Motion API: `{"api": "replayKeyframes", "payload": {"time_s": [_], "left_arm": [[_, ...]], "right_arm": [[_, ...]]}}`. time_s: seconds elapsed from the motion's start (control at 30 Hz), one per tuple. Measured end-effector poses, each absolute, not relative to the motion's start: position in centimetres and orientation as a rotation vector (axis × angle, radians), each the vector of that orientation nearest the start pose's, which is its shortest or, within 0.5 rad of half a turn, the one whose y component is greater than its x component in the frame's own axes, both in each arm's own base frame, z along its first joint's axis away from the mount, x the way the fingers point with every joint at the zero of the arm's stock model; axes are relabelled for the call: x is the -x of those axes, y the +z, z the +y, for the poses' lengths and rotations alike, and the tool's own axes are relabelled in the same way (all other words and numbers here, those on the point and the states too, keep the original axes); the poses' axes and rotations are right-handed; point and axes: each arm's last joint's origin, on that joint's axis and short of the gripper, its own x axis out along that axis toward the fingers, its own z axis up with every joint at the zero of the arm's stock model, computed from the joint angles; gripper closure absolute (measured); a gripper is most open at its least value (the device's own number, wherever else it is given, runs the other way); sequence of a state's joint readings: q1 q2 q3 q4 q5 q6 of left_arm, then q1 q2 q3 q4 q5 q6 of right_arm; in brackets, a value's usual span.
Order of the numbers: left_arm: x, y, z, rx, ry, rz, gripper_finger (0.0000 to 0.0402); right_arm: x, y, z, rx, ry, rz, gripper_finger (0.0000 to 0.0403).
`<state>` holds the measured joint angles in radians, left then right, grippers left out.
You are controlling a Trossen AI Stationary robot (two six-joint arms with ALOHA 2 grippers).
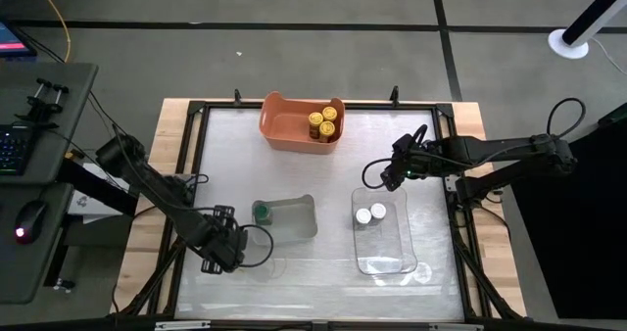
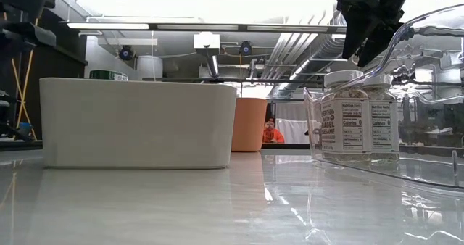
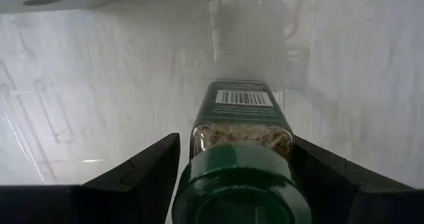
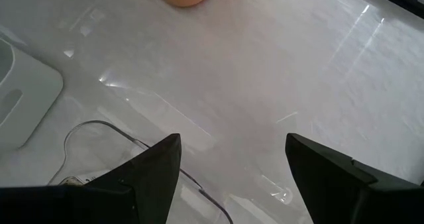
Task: Sort spices by type
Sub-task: Put the green seasoning bottle into the gray bin
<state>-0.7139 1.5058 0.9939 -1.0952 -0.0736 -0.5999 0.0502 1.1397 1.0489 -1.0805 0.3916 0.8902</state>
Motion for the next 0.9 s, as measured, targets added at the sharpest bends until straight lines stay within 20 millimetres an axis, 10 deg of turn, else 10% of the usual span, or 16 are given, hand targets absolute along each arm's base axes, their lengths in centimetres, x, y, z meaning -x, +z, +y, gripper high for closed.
{"api": "replayKeyframes", "payload": {"time_s": [0.37,0.6,0.9], "left_arm": [[-17.7,20.9,-15.5,-0.072,-0.081,1.636,0.0238],[-15.6,27.3,-10.8,-0.011,-0.001,1.51,0.0238],[-24.4,32.8,-4.6,0.055,0.132,0.95,0.0238]], "right_arm": [[-19.6,29.4,-0.1,-0.526,-0.773,0.916,0.0135],[-19.6,29.4,-0.1,-0.525,-0.773,0.916,0.0135],[-19.6,29.4,-0.1,-0.549,-0.785,0.905,0.0135]]}}
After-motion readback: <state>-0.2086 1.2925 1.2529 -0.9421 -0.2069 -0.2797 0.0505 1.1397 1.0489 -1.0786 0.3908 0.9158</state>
